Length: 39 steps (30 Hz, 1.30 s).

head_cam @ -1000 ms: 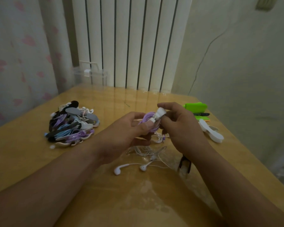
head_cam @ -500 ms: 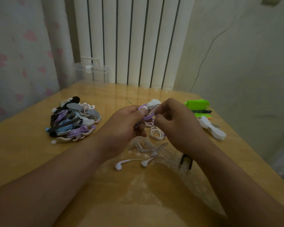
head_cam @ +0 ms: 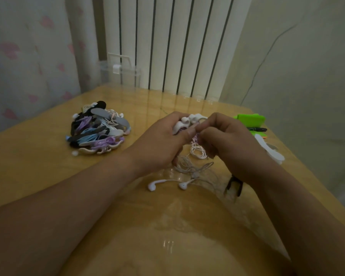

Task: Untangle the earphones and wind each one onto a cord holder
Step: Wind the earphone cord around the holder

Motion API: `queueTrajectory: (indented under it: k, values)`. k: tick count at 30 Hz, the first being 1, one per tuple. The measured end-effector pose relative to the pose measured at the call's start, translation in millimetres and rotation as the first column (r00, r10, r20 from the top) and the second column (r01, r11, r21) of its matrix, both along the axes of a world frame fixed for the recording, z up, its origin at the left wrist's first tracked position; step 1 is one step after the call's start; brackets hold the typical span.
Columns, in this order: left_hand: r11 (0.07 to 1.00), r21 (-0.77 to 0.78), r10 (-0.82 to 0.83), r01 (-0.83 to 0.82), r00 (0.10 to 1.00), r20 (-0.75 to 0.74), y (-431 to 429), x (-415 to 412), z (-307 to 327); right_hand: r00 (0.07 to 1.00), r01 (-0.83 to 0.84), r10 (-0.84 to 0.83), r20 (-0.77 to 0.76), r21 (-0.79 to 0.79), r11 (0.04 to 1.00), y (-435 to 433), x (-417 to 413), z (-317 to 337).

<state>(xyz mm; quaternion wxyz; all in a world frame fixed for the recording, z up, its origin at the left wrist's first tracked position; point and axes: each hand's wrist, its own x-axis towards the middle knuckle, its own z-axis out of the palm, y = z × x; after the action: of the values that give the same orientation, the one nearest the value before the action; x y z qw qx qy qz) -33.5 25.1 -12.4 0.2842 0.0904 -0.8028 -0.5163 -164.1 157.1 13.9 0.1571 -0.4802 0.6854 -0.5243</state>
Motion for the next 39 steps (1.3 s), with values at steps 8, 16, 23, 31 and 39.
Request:
queueTrajectory:
  k: [8, 16, 23, 31, 39]
  values:
    - [0.982, -0.180, 0.065, -0.054, 0.996, 0.054, -4, 0, -4, 0.917, 0.058, -0.022, -0.399, 0.078, 0.995, 8, 1, 6]
    - [0.969, -0.235, -0.023, 0.073, 0.978, 0.207, 0, 1, -4, 0.911, -0.010, 0.021, -0.411, 0.030, 1.000, 12, -2, 12]
    - [0.994, 0.096, -0.057, 0.057, 0.998, 0.005, -8, -1, -1, 0.959, 0.165, -0.184, -0.216, -0.103, 0.981, 6, -11, 4]
    - [0.990, 0.135, -0.017, 0.034, 0.992, -0.121, -3, -1, 2, 0.937, -0.042, 0.037, 0.348, 0.006, 0.999, -7, 10, -7]
    - [0.990, -0.066, 0.119, -0.125, 0.989, -0.088, -5, -4, -7, 0.996, 0.036, -0.046, 0.076, 0.129, 0.991, -4, 15, -5]
